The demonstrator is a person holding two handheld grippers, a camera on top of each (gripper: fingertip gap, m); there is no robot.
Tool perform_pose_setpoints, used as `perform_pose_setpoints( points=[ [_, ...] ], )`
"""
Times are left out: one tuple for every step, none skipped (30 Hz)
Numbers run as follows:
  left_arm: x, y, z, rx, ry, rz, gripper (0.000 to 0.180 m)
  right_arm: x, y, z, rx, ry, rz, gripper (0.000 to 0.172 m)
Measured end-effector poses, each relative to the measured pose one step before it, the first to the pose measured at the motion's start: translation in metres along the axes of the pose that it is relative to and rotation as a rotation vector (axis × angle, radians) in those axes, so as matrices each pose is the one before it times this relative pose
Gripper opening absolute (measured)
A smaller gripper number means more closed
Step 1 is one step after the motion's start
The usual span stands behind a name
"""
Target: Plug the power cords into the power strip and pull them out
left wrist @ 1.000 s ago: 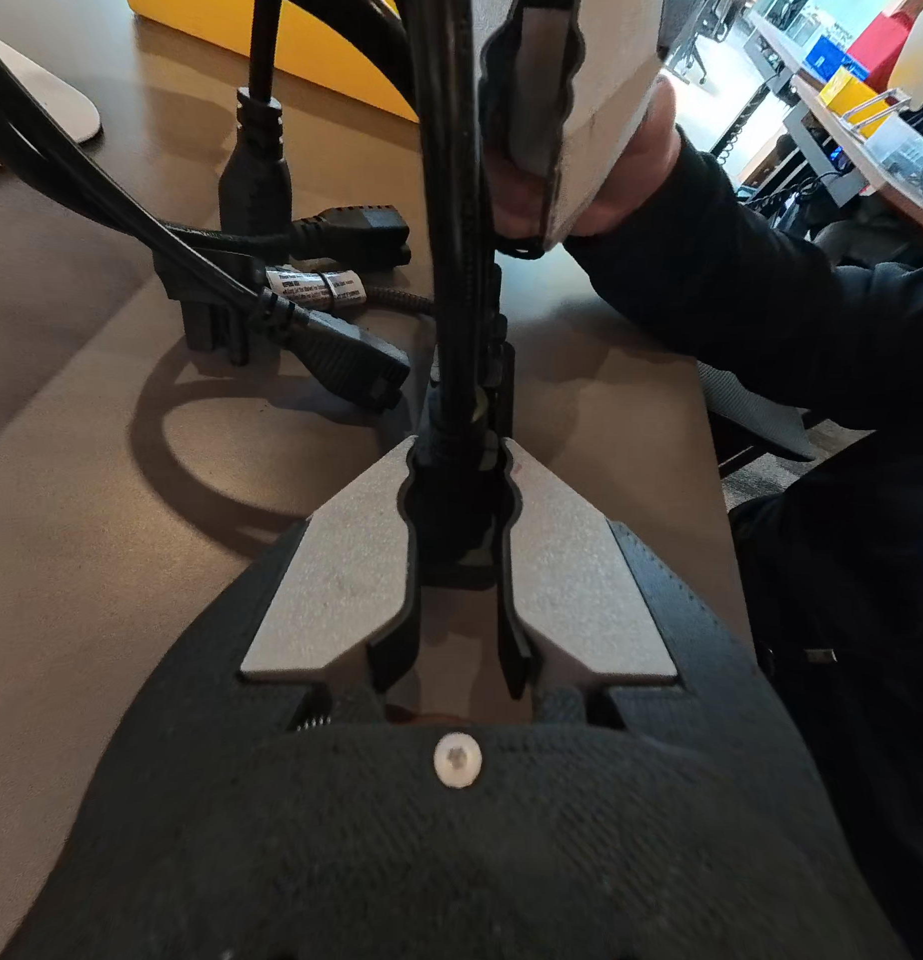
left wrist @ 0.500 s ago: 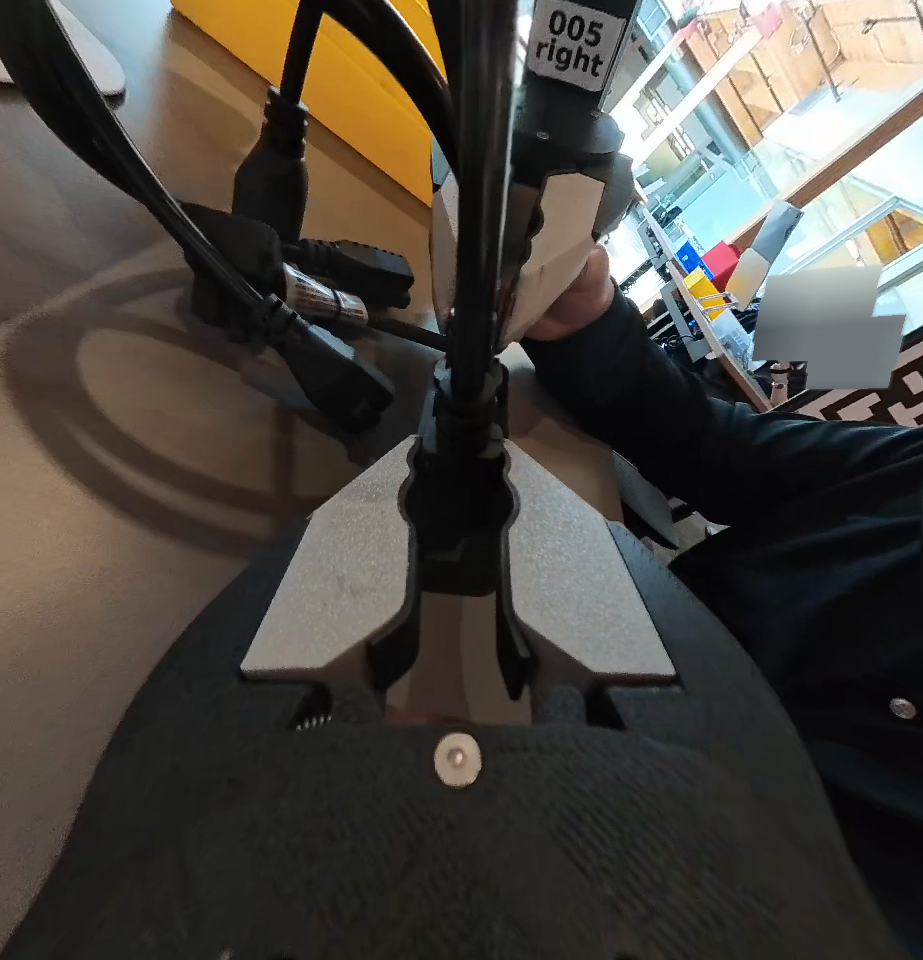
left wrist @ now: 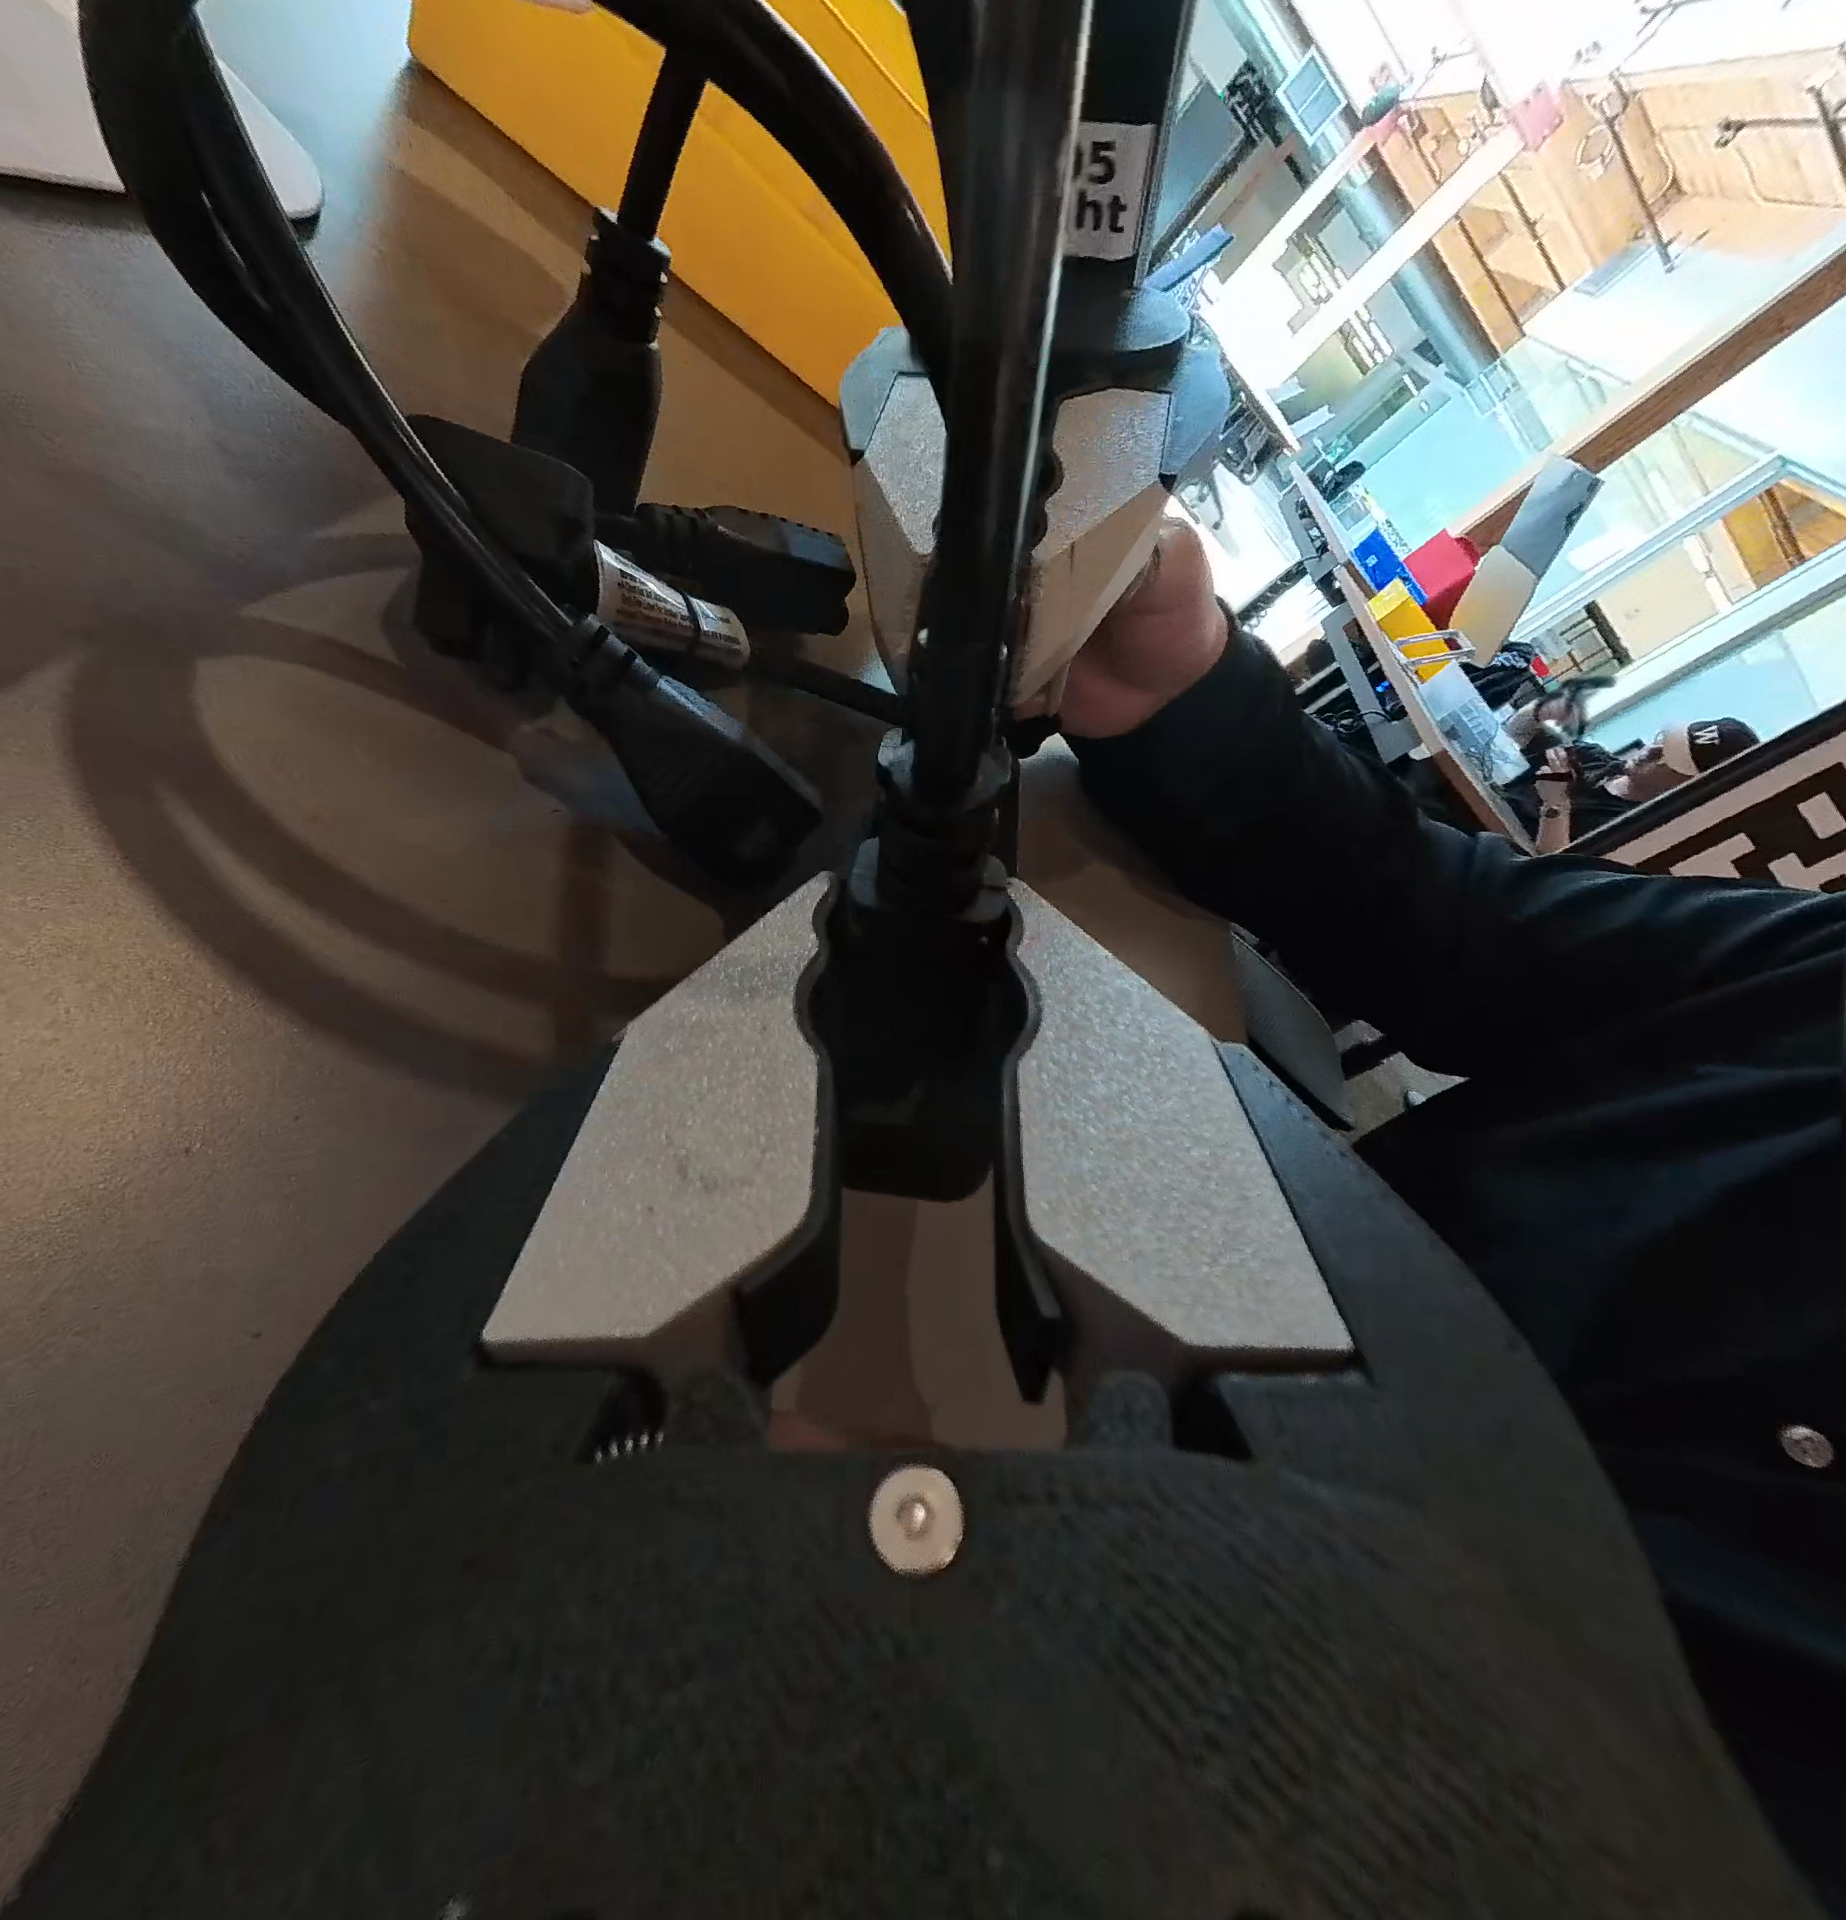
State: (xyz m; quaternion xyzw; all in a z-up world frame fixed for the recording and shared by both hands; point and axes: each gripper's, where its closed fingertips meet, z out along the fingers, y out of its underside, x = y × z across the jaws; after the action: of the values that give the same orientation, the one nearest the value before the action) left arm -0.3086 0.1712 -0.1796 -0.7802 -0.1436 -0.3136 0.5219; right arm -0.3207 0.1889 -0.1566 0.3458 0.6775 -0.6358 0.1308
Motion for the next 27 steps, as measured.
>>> perform_pose_setpoints(
  points=[
    [0.00007,-0.00085,-0.00023,0.0042,-0.0002,0.0047,0.025,-0.00007,-0.00012,-0.00012,-0.002,0.0045,-0.0087,0.014],
    [-0.00009,-0.00126,-0.00075,0.0067,-0.0005,0.0037,0.025,0.00012,0.00017,-0.00021,-0.0029,0.0047,-0.0068,0.014],
    [-0.00044,-0.00114,-0.00109,0.0065,-0.0011,0.0029,0.025,0.00033,0.00034,-0.00004,-0.0027,0.004,-0.0037,0.014],
    [-0.00027,-0.00081,-0.00105,0.0038,-0.0009,0.0036,0.025,0.00024,0.00026,-0.00008,-0.0015,0.0026,-0.0017,0.014],
    [-0.0002,-0.00048,-0.00116,0.0015,-0.0015,0.0066,0.025,0.00017,0.00044,-0.00011,-0.0022,0.0016,-0.0018,0.014],
    [-0.00058,-0.00022,-0.0012,0.0007,-0.0062,0.01,0.025,0.00032,0.00045,-0.00014,-0.0038,0.0026,-0.003,0.013],
    [-0.00072,-0.00007,-0.00089,-0.0019,-0.0088,0.0129,0.024,0.00033,0.00057,-0.00026,-0.0044,0.0038,-0.0037,0.014],
    [-0.00059,0.00061,-0.00057,-0.0055,-0.0101,0.0157,0.024,0.0004,0.00065,-0.00019,-0.0043,0.0032,-0.0031,0.014],
    [-0.00041,0.00078,-0.00007,-0.0069,-0.0119,0.0184,0.024,0.00011,0.00058,-0.00006,-0.0038,0.0019,-0.0022,0.014],
    [-0.00031,0.00079,0.00024,-0.0071,-0.0118,0.0202,0.023,0.00003,0.0006,-0.00001,-0.0034,0.0009,-0.0021,0.014],
    [-0.00024,0.00079,0.00028,-0.0078,-0.012,0.0219,0.023,-0.00012,0.00063,0.00002,-0.0037,0.0004,-0.0034,0.014],
    [-0.00044,0.00121,0.00034,-0.0102,-0.0126,0.021,0.023,-0.00016,0.00071,-0.00005,-0.005,0.0004,-0.0059,0.014],
    [-0.00063,0.00158,0.00048,-0.0128,-0.0143,0.0199,0.023,-0.00021,0.00114,0.00015,-0.0075,0.0013,-0.0097,0.014],
    [-0.00061,0.00204,0.00059,-0.0152,-0.0141,0.0221,0.023,-0.00051,0.00155,0.00026,-0.0111,0.0019,-0.0148,0.014],
    [0.00021,0.00221,0.0008,-0.0164,-0.0115,0.0251,0.023,-0.0008,0.00177,0.00028,-0.0148,0.0023,-0.0193,0.014],
    [0.00001,0.00232,0.00089,-0.0178,-0.0134,0.0248,0.023,-0.00096,0.00191,0.00025,-0.0174,0.0061,-0.023,0.014],
    [-0.00003,0.00255,0.00106,-0.0191,-0.0143,0.0232,0.023,-0.0006,0.0021,0.00058,-0.0203,0.0116,-0.0275,0.014],
    [0.00066,0.00176,0.00069,-0.0133,-0.0086,0.0215,0.023,-0.00076,0.00202,0.00072,-0.0207,0.0143,-0.0312,0.014],
    [0.0004,0.00041,-0.00016,-0.0052,-0.0078,0.0192,0.023,-0.00077,0.00124,0.00046,-0.0173,0.0156,-0.0315,0.014],
    [0.0003,0.00013,-0.00028,-0.0025,-0.002,0.0112,0.023,-0.00065,0.00073,0.00011,-0.0148,0.0158,-0.0287,0.014],
    [0.00029,-0.00078,-0.00073,0.0038,0.0062,0.0023,0.023,-0.00061,0.00017,-0.00001,-0.0122,0.0133,-0.022,0.014],
    [0.0006,-0.00219,-0.00152,0.0146,0.0147,-0.0121,0.023,-0.00054,-0.00082,-0.00031,-0.0055,0.0091,-0.011,0.014],
    [0.00141,-0.00275,-0.00182,0.0195,0.0232,-0.0204,0.023,-0.00085,-0.00147,-0.00048,0.0002,0.0034,-0.004,0.014],
    [0.00125,-0.00322,-0.00175,0.0235,0.0217,-0.0222,0.023,-0.00082,-0.00154,-0.00075,0.0022,0.0,-0.0008,0.014],
    [0.00046,-0.00389,-0.00185,0.0301,0.0162,-0.0225,0.023,-0.00045,-0.00185,-0.00099,0.0064,0.0012,0.0026,0.013],
    [0.0005,-0.0033,-0.00146,0.0256,0.016,-0.0202,0.023,-0.00006,-0.00176,-0.00111,0.0104,0.0013,0.0043,0.013],
    [0.0001,-0.00203,-0.00102,0.0144,0.0113,-0.0132,0.023,-0.00019,-0.00135,-0.00085,0.0099,-0.0001,0.0065,0.013]
  ],
)
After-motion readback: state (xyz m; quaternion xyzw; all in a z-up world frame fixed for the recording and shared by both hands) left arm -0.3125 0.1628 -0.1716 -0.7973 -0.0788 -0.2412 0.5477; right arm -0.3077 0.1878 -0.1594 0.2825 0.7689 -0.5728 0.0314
